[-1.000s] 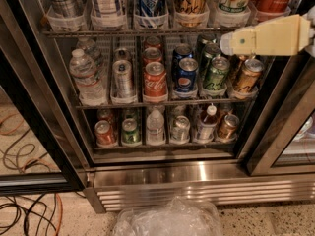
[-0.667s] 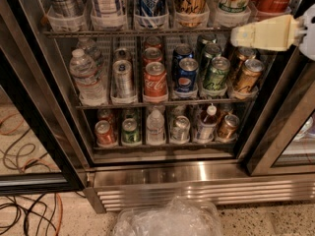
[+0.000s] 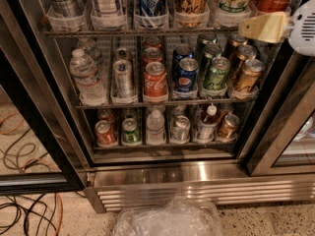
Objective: Pick coke can from top shelf of fridge
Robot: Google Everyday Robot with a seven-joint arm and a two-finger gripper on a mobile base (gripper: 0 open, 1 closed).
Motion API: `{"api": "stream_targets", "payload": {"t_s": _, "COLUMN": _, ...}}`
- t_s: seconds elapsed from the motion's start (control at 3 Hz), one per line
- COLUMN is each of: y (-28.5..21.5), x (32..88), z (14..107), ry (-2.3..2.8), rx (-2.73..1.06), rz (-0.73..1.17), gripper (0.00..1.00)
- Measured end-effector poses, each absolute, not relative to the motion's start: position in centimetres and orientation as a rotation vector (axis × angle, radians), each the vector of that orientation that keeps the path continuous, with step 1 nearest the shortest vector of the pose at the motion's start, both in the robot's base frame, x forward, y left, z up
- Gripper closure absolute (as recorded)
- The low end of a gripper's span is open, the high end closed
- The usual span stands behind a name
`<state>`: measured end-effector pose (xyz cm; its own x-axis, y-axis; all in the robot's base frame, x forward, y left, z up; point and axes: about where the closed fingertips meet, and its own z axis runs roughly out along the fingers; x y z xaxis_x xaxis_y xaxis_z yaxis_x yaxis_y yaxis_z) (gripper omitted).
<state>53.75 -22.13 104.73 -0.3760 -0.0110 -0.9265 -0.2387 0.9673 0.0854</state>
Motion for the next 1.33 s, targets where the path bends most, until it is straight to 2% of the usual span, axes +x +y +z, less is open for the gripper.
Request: {"api": "stream_targets", "payload": {"t_s": 1.33, "y": -26.2, "x": 58.0, "z": 107.3, "ry": 1.892, "rx": -0.127, "rz": 0.128, "gripper": 0.39}}
